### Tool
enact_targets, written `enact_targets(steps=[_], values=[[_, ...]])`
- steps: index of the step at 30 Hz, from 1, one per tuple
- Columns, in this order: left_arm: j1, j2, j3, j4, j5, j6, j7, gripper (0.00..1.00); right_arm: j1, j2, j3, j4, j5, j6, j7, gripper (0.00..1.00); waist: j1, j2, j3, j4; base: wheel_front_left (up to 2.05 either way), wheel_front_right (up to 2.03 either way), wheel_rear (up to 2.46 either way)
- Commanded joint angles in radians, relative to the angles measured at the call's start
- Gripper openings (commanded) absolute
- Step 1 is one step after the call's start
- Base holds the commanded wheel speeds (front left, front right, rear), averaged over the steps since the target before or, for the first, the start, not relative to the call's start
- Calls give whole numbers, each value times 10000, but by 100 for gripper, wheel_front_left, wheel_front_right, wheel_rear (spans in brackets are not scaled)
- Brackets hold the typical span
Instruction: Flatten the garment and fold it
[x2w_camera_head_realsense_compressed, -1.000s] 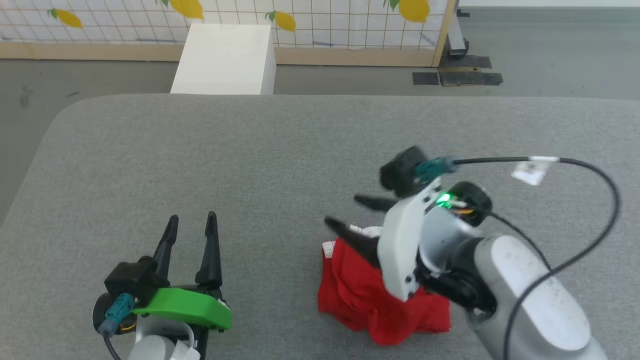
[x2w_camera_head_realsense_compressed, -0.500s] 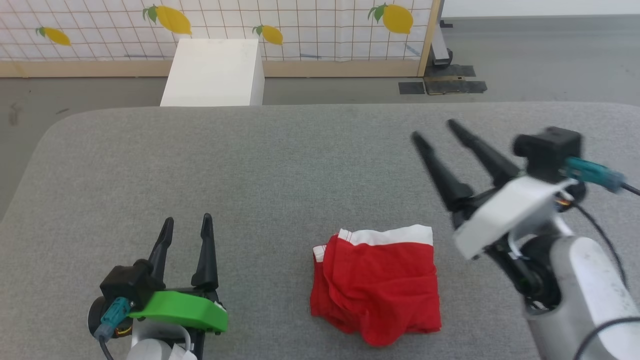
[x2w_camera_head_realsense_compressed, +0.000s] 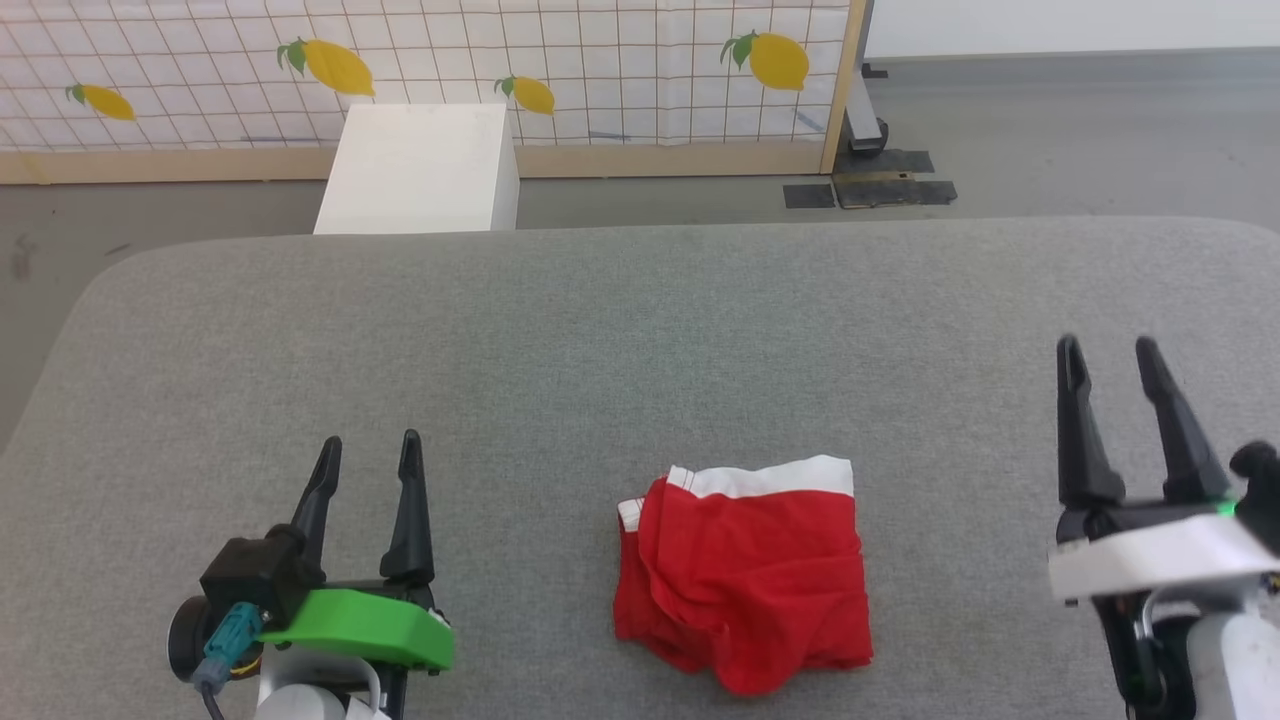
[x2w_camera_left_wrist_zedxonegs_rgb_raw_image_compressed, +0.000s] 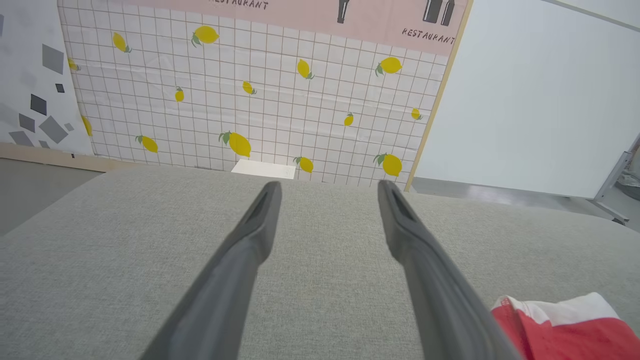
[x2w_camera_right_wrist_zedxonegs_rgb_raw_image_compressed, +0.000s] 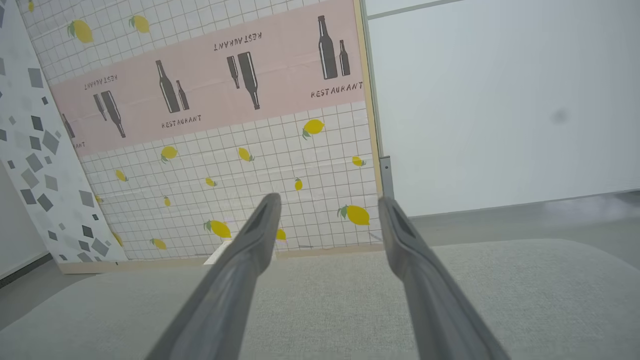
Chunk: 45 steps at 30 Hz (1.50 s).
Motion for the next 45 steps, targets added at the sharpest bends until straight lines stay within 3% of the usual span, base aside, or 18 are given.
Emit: enact_targets(steps=[1, 12, 17, 21, 29, 33, 39, 45], values=[[179, -17, -5, -38, 77, 65, -47, 100, 263, 64, -58, 69, -121, -13, -127, 100, 0, -1, -17, 4, 0, 0, 0], [308, -15, 0, -46, 272, 119, -47, 100, 1093, 280, -187, 346, -241, -13, -125, 100, 0, -1, -125, -24, 0, 0, 0], [305, -26, -38, -40, 270, 106, -47, 100, 888, 271, -202, 164, -311, -13, 452, 100, 0, -1, -85, 31, 0, 0, 0], [314, -30, -36, -9, 260, 108, -47, 100, 453, 10, 358, 19, -366, -13, 2029, 100, 0, -1, -33, 38, 0, 0, 0], [199, -41, -80, 29, 235, 94, -47, 100, -676, -351, 1838, 394, -252, -13, 7107, 100, 0, -1, 183, 147, 0, 0, 0], [62, -52, -117, 89, 165, 71, -47, 100, -1188, -286, 2343, 770, -496, -13, 8952, 100, 0, -1, 402, 315, 0, 0, 0], [-103, -68, -182, 160, 109, 35, -47, 100, -1640, -109, 2756, 1442, -1034, -13, 10404, 100, 0, -1, 757, 655, 0, 0, 0], [-258, -83, -237, 192, 84, 5, -47, 100, -1677, -34, 2994, 2085, -1302, -13, 10687, 100, 0, -1, 1018, 913, 0, 0, 0]])
